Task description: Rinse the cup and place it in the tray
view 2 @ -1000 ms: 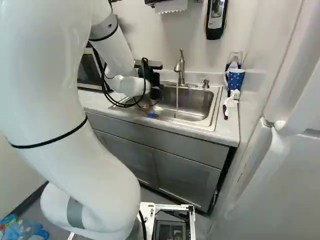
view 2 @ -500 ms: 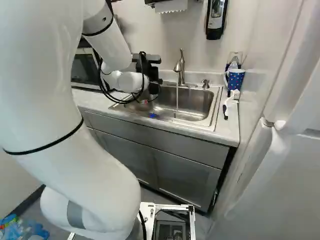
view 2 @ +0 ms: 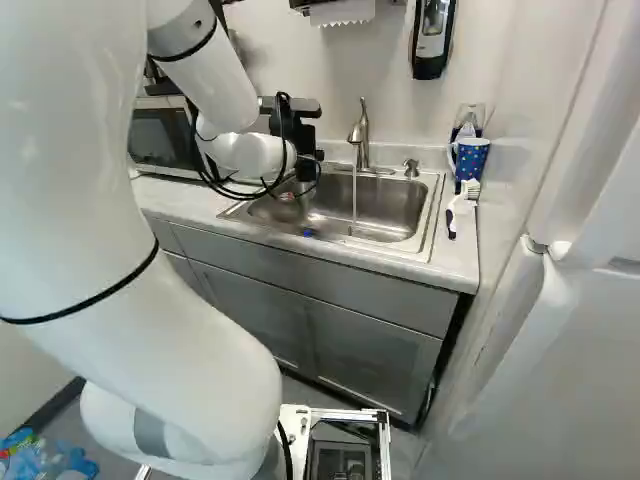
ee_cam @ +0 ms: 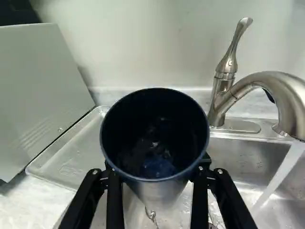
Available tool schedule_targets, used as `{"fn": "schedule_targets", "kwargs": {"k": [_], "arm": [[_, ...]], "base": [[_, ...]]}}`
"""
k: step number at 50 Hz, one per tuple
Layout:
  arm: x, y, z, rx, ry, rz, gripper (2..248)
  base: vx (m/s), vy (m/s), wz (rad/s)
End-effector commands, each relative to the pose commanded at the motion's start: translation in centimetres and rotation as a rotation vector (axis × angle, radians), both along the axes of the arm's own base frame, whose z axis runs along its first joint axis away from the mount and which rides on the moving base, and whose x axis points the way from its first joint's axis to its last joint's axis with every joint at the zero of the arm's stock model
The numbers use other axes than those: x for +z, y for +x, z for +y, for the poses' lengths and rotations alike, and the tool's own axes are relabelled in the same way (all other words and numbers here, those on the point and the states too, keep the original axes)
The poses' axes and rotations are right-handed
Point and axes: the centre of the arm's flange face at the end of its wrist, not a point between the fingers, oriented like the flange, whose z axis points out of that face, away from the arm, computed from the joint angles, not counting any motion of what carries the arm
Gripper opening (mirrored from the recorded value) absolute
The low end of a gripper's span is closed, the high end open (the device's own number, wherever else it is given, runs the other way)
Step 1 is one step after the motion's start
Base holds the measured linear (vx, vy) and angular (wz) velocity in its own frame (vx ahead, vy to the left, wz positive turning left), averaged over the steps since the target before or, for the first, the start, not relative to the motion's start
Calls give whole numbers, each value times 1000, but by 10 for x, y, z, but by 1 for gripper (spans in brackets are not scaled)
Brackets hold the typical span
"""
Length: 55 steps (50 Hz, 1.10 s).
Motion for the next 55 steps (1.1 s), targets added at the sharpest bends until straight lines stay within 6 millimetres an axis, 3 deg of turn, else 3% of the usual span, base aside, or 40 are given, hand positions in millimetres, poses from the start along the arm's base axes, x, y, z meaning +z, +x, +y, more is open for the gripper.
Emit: {"fn": "schedule_targets", "kwargs": {"k": [16,41,55], "arm": [[14,-3,0,3,4,1,124],[14,-3,0,3,6,0,124],[14,-3,0,-28,117,-9,124]], "base": [[0,0,0],[0,0,0],[0,0,0]]}}
